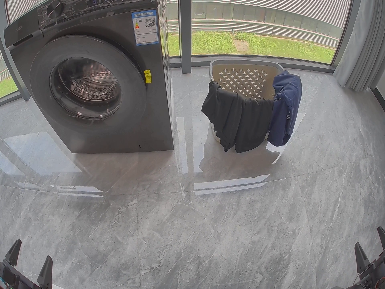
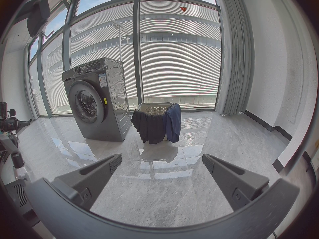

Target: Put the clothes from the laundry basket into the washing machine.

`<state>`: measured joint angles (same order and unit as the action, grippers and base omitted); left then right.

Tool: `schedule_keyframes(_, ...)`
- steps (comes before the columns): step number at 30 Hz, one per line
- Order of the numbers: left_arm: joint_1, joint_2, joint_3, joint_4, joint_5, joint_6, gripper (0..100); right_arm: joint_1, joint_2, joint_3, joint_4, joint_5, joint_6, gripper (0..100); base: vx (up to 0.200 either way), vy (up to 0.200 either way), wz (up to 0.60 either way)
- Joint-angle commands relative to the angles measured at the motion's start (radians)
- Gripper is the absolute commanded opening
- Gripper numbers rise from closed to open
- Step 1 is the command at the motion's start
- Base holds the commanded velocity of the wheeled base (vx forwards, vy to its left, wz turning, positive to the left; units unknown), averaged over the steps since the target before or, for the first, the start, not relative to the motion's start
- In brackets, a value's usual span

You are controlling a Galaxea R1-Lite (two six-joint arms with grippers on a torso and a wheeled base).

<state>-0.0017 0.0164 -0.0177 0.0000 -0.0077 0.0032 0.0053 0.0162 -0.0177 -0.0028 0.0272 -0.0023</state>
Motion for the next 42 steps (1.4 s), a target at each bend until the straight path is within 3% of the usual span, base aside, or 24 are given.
schedule_keyframes(1, 0.0, -0.015, 0.018, 0.0, 0.0, 0.0, 100, 0.001, -0.016, 0.018, 0.0, 0.0, -0.001, 100, 0.0, 0.0, 0.0)
schedule_keyframes(16, 0.0, -0.015, 0.018, 0.0, 0.0, 0.0, 100, 0.001, -0.016, 0.018, 0.0, 0.0, -0.001, 100, 0.16, -0.16, 0.0)
schedule_keyframes(34, 0.0, -0.015, 0.018, 0.0, 0.0, 0.0, 100, 0.001, -0.016, 0.018, 0.0, 0.002, -0.001, 100, 0.0, 0.0, 0.0)
schedule_keyframes(42, 0.0, -0.015, 0.018, 0.0, 0.0, -0.002, 100, 0.001, -0.016, 0.018, 0.0, 0.002, -0.001, 100, 0.0, -0.2, 0.0)
